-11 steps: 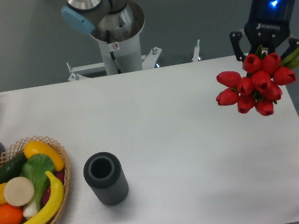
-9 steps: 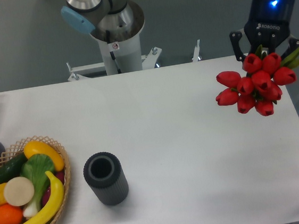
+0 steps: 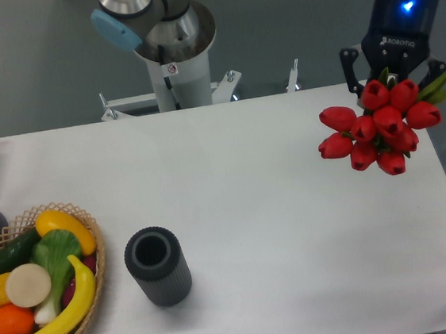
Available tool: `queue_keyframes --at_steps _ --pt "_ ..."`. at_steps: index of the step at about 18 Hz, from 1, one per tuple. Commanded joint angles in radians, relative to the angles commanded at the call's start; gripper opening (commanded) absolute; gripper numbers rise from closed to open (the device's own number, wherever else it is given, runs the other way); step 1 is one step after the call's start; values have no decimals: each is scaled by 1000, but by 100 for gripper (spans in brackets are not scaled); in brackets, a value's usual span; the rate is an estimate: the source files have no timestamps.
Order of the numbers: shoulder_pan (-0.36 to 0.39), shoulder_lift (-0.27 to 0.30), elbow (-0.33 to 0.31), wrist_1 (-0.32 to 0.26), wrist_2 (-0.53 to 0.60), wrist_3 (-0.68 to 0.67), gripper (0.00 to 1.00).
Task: Insert the flowers into the vase
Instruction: 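Lift the red tulip bunch held in the gripper off its start spot, then carry the tulips over the dark gray vase, stems pointing down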
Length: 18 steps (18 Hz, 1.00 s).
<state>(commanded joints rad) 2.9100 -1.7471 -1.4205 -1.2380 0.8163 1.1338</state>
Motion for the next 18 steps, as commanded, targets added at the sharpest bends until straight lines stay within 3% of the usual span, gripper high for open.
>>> queue_keyframes --at_steps 6,8,15,18 --pt "-51 -49 -8 185 -71 -175 37" --pt "-77 -64 -9 224 -72 -198 37" --pt "-187 -107 -12 307 -212 -223 37" --pt "-222 -107 -34 313 -278 -223 37"
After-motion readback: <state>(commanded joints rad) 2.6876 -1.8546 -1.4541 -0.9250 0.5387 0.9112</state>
